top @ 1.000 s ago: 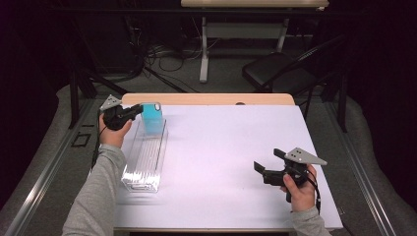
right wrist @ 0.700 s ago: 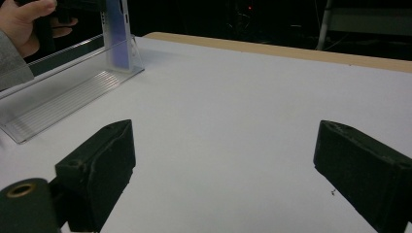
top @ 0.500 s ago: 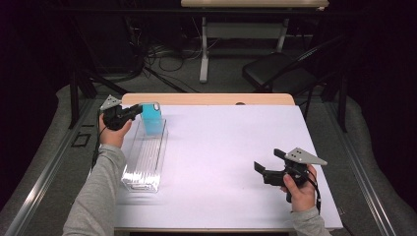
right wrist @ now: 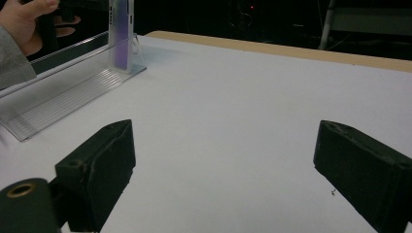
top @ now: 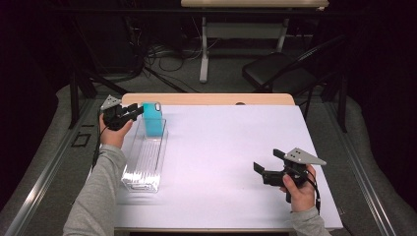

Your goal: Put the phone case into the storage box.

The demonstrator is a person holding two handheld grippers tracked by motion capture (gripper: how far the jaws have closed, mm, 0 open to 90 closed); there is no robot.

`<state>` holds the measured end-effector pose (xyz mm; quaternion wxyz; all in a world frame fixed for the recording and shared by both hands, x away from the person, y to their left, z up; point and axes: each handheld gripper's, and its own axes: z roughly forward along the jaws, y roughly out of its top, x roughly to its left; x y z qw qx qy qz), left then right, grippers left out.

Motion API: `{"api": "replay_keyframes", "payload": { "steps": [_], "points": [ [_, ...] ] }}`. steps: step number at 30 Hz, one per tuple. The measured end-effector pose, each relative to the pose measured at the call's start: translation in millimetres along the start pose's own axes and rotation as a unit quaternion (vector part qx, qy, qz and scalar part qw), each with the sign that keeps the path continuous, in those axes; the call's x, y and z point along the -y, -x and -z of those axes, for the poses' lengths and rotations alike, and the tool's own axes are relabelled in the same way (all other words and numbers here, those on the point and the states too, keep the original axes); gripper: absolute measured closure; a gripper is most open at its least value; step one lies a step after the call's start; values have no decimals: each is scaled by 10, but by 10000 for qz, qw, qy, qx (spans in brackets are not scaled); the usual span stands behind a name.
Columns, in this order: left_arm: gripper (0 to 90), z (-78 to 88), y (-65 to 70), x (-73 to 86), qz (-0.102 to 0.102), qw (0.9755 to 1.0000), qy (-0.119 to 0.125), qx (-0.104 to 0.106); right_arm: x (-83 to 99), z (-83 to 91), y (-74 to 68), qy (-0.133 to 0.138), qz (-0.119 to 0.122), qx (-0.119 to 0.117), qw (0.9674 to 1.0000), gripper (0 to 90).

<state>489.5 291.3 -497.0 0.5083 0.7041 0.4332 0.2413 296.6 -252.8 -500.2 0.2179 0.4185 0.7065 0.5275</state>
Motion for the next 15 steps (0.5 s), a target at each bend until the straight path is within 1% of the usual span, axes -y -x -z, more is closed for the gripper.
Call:
{"api": "replay_keyframes", "payload": {
  "steps": [5, 11, 12, 15],
  "points": [
    [517, 18, -7, -10, 71, 10000, 25, -12, 0, -3, -5, -10, -7, -5, 10000, 77],
    [479, 47, -7, -24, 53, 9998, -64, -155, -1, -11, -13, -7, 23, -12, 10000, 77],
    [479, 55, -4, -30, 25, 9997, -70, -220, -1, -11, -13, -8, 25, -14, 10000, 77],
    [479, 72, -4, -42, 42, 9997, -38, -252, -2, -10, -9, 0, 30, -19, 10000, 77]
  ]
}}
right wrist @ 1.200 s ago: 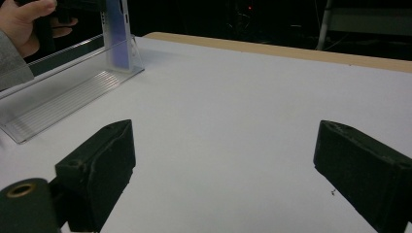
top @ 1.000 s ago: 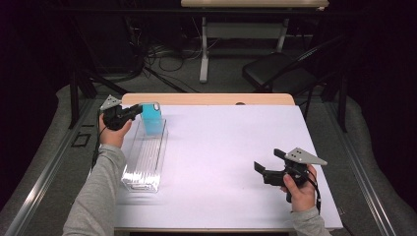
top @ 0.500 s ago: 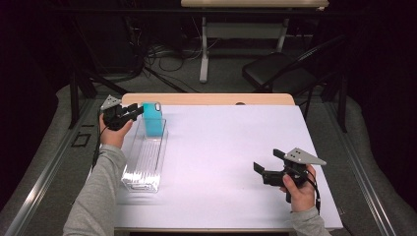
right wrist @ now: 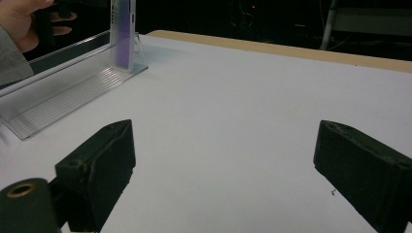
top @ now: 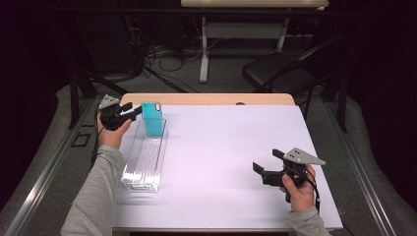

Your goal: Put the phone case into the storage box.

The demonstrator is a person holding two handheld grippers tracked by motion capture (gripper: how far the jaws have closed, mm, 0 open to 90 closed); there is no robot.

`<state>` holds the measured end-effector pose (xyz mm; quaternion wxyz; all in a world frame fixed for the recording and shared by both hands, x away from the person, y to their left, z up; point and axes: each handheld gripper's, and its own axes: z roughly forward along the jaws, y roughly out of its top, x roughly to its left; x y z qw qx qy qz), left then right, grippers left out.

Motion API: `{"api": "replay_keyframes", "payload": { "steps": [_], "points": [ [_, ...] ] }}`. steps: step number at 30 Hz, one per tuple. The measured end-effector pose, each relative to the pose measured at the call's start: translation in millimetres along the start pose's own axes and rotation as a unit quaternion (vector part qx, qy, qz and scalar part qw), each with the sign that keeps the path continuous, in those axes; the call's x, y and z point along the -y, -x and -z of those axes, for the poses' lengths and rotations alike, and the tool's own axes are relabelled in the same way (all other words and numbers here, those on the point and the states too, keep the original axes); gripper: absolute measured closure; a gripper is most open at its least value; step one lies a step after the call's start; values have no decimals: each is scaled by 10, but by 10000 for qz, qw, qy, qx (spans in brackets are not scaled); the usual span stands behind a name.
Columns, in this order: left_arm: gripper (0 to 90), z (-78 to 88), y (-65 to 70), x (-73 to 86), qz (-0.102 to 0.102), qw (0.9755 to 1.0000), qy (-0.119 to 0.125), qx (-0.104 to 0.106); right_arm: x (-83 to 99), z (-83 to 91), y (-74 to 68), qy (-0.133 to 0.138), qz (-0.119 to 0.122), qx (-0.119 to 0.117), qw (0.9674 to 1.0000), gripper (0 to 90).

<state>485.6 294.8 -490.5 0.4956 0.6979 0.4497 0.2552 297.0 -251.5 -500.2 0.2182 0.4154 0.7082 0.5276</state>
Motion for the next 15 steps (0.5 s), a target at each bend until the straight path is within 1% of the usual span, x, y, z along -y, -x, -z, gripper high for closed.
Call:
{"api": "replay_keyframes", "payload": {
  "steps": [7, 8, 9, 12, 14, 15],
  "points": [
    [466, 19, 4, -15, 45, 10000, -43, -56, 2, 2, 1, -4, -1, -11, 10000, 77],
    [464, 21, 6, -17, 39, 10000, -43, -70, 2, 2, 3, -15, 4, -11, 10000, 77],
    [458, 31, 11, -23, 14, 9999, -52, -130, 2, 2, 5, -16, 5, -12, 10000, 77],
    [448, 49, 16, -35, 30, 9999, -21, -145, 1, 0, 7, -3, 17, -19, 10000, 77],
    [440, 64, 21, -43, 22, 9999, -43, -155, 0, 1, 6, 2, 18, -24, 10000, 77],
    [436, 70, 24, -46, 51, 9998, -63, -156, 1, 0, 7, 7, 15, -24, 10000, 77]
  ]
}}
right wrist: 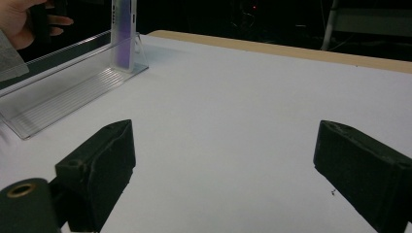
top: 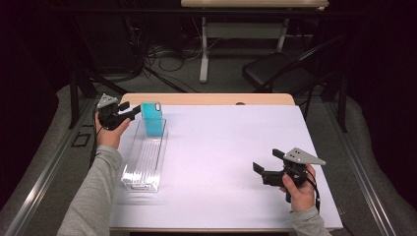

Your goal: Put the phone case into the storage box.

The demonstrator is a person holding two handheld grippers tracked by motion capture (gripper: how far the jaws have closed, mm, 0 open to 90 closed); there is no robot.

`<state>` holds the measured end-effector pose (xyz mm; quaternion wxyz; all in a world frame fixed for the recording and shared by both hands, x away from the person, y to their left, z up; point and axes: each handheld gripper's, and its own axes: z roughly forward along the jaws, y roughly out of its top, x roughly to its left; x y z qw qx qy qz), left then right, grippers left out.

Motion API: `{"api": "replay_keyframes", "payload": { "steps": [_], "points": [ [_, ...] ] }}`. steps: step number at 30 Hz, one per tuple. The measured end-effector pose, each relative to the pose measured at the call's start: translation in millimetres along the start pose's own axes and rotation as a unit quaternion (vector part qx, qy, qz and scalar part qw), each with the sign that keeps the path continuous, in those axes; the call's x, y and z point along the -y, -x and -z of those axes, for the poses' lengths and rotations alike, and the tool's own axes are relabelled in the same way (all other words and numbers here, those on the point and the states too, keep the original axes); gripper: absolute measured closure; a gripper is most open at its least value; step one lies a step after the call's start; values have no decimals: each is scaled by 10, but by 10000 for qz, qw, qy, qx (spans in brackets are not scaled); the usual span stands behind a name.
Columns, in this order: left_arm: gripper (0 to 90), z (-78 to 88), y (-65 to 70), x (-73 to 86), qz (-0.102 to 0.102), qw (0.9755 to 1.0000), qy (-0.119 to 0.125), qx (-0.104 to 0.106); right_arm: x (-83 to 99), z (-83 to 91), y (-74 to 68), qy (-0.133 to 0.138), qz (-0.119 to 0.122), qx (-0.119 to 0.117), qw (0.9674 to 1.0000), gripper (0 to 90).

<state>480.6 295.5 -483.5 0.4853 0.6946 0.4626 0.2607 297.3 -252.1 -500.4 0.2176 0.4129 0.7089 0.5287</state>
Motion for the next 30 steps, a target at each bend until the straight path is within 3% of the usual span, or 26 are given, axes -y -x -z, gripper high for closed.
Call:
{"api": "replay_keyframes", "payload": {
  "steps": [6, 11, 16, 18, 30],
  "points": [
    [402, 49, 28, -19, 105, 9998, -163, -58, 8, -2, 9, 17, -44, 3, 10000, 77],
    [350, 102, 47, -43, 257, 9995, -170, 37, 13, 7, 10, -1, -43, 6, 10000, 77],
    [314, 177, 103, -83, 263, 9994, -199, 96, 11, 24, 11, 18, -53, 41, 10000, 77],
    [291, 210, 130, -101, 318, 9991, -156, 224, 10, 26, 12, 9, -67, 42, 10000, 77],
    [238, 399, 321, -180, 112, 9985, -220, 489, 3, 4, -6, -40, -70, -25, 10000, 77]
  ]
}}
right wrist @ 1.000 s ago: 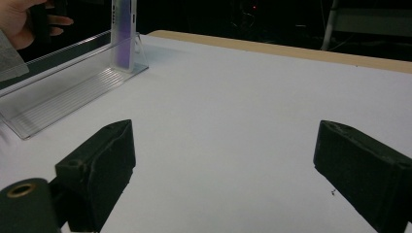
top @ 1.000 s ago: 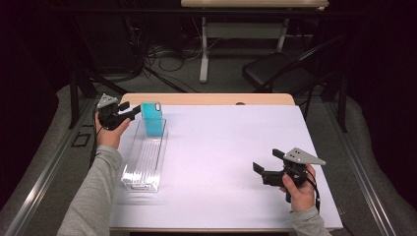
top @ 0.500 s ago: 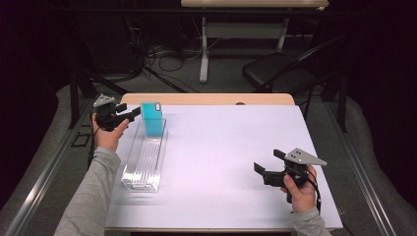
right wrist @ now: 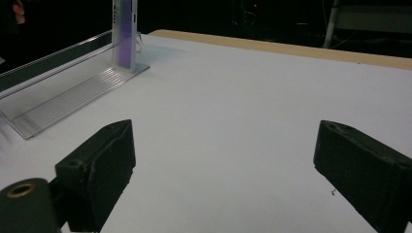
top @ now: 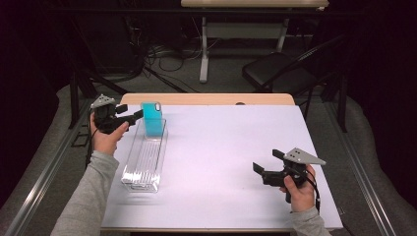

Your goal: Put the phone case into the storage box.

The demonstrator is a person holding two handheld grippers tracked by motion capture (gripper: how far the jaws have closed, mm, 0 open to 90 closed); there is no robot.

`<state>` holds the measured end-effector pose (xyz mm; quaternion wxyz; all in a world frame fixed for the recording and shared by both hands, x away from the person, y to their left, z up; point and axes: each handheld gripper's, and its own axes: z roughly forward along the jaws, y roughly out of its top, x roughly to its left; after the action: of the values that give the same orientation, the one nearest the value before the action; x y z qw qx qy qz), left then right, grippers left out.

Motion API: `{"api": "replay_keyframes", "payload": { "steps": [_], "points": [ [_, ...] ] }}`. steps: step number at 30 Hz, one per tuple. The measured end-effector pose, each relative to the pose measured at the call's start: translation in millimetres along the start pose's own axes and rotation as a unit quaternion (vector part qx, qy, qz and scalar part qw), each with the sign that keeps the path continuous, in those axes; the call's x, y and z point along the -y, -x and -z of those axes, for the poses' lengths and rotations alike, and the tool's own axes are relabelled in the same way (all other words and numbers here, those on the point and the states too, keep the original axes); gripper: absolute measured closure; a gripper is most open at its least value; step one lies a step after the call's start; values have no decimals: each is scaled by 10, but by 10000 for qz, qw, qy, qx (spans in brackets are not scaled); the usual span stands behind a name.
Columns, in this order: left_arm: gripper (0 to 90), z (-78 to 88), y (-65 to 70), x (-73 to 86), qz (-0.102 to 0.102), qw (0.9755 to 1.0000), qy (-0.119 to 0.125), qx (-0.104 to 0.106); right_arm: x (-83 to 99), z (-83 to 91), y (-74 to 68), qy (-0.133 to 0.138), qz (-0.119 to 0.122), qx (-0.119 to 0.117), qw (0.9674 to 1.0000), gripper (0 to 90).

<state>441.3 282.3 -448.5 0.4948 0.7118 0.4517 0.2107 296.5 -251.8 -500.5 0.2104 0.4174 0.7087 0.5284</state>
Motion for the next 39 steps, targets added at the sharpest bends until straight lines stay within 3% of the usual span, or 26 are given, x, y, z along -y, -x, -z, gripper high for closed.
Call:
{"api": "replay_keyframes", "payload": {
  "steps": [5, 8, 13, 15, 20, 26, 28, 33, 39],
  "points": [
    [238, 82, 113, -22, -46, 9998, -18, 189, -1, 16, -18, -28, 55, 30, 10000, 77],
    [229, 134, 192, -30, -184, 9994, -69, 301, -5, 39, -19, -16, 98, 66, 9999, 77],
    [219, 206, 317, -40, -198, 9989, -44, 430, -17, 64, -26, -3, 139, 110, 9998, 77],
    [175, 226, 358, -39, -258, 9985, -59, 480, -22, 69, -34, -16, 140, 104, 9998, 74],
    [161, 312, 472, 7, -353, 9973, 85, 631, -37, 68, -53, -73, 207, 138, 9997, 46],
    [155, 396, 590, 72, -298, 9967, 101, 745, -47, 77, -66, -40, 138, 68, 9999, 7],
    [148, 418, 631, 93, -280, 9957, 115, 877, -52, 82, -62, -19, 133, 2, 9999, 0],
    [10, 465, 770, 146, -451, 9929, 42, 1098, -57, 96, -72, -3, 110, 165, 9998, 0],
    [6, 495, 899, 235, -535, 9904, 113, 1267, -58, 100, -88, 2, 131, 173, 9998, 0]
  ]
}}
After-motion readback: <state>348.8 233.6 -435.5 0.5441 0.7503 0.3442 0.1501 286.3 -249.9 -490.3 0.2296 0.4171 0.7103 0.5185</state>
